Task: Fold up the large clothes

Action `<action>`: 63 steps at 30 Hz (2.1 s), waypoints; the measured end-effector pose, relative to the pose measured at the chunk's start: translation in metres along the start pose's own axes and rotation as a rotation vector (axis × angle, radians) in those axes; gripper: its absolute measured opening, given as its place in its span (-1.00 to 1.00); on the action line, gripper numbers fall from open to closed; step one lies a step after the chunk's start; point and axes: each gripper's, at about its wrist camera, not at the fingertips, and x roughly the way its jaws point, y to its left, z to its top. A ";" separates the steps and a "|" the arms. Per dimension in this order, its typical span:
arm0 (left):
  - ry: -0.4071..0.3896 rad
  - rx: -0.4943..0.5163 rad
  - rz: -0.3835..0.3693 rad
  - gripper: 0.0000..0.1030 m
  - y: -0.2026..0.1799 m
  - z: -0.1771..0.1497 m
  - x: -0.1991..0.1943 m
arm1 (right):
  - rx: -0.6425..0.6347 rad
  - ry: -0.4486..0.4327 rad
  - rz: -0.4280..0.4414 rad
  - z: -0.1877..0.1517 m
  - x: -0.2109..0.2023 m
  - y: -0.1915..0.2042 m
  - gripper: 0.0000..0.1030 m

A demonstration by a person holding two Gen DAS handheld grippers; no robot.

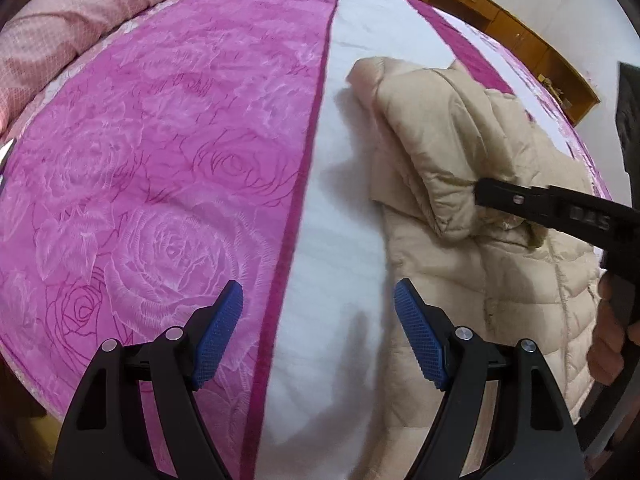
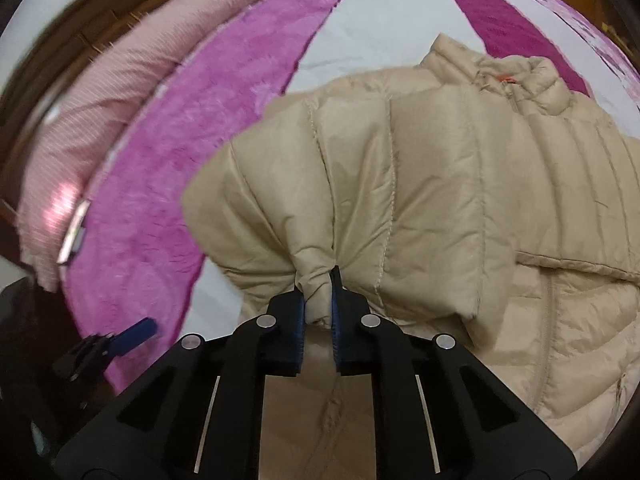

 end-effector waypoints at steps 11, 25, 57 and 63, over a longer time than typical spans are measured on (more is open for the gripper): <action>-0.044 0.077 -0.049 0.46 -0.049 0.023 -0.012 | 0.065 -0.163 0.006 -0.006 -0.104 -0.072 -0.80; -0.028 0.170 -0.071 0.46 -0.120 0.044 0.020 | 0.220 -0.194 -0.148 -0.035 -0.118 -0.192 -0.76; -0.069 0.210 -0.009 0.46 -0.142 0.040 0.025 | 0.091 -0.283 -0.287 -0.029 -0.095 -0.150 0.34; -0.080 0.205 -0.002 0.46 -0.141 0.042 0.032 | 0.135 -0.297 -0.311 -0.031 -0.113 -0.189 -0.35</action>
